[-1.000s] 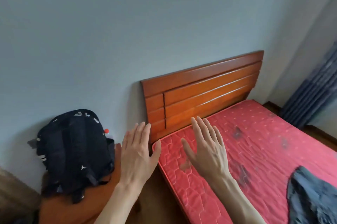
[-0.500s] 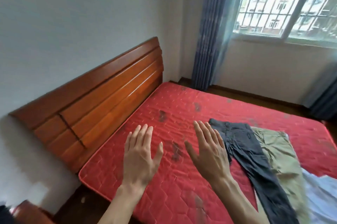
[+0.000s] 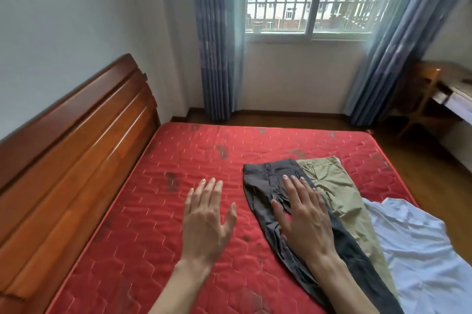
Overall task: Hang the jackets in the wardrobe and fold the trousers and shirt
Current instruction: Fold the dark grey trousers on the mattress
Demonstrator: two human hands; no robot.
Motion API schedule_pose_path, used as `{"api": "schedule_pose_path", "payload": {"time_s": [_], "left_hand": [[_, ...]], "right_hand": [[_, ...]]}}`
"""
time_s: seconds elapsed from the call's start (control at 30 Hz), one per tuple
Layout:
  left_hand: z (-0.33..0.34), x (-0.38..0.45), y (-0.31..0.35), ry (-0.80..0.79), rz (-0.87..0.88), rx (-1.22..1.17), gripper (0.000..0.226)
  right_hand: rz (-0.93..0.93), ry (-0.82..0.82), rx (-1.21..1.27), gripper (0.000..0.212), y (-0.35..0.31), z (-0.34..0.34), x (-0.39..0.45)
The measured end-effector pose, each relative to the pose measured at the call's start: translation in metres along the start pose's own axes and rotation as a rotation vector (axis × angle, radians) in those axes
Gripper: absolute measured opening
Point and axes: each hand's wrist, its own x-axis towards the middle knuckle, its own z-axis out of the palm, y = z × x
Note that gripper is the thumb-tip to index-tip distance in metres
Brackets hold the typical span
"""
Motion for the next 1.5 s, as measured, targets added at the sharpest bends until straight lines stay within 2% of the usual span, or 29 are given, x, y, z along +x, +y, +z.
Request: {"api": "schedule_pose_path", "payload": {"time_s": [0.2, 0.37, 0.53, 0.9, 1.03, 1.13, 1.23, 1.5], "left_hand": [[0.037, 0.061, -0.009, -0.002, 0.058, -0.051, 0.063], [0.069, 0.096, 0.011, -0.053, 0.069, -0.086, 0.065], [0.103, 0.124, 0.040, -0.046, 0.083, -0.089, 0.065], [0.210, 0.182, 0.090, -0.122, -0.035, 0.015, 0.065], [0.268, 0.200, 0.080, -0.136, -0.053, 0.005, 0.062], [0.332, 0.210, 0.058, -0.119, -0.057, -0.017, 0.059], [0.396, 0.209, 0.032, -0.084, -0.052, -0.066, 0.057], [0.547, 0.229, -0.032, -0.205, -0.072, -0.041, 0.053]], "right_hand": [[0.101, 0.040, 0.011, 0.069, 0.004, 0.008, 0.048], [0.126, 0.047, -0.001, 0.069, 0.034, 0.007, 0.073], [0.158, 0.043, 0.000, 0.071, 0.081, 0.009, 0.100], [0.036, -0.118, -0.005, 0.072, 0.213, 0.061, 0.199], [0.033, -0.148, -0.029, 0.071, 0.244, 0.102, 0.232], [0.026, -0.168, -0.034, 0.066, 0.263, 0.160, 0.250], [0.064, -0.159, -0.005, 0.073, 0.274, 0.225, 0.265], [0.133, -0.342, -0.085, 0.078, 0.328, 0.383, 0.301]]}}
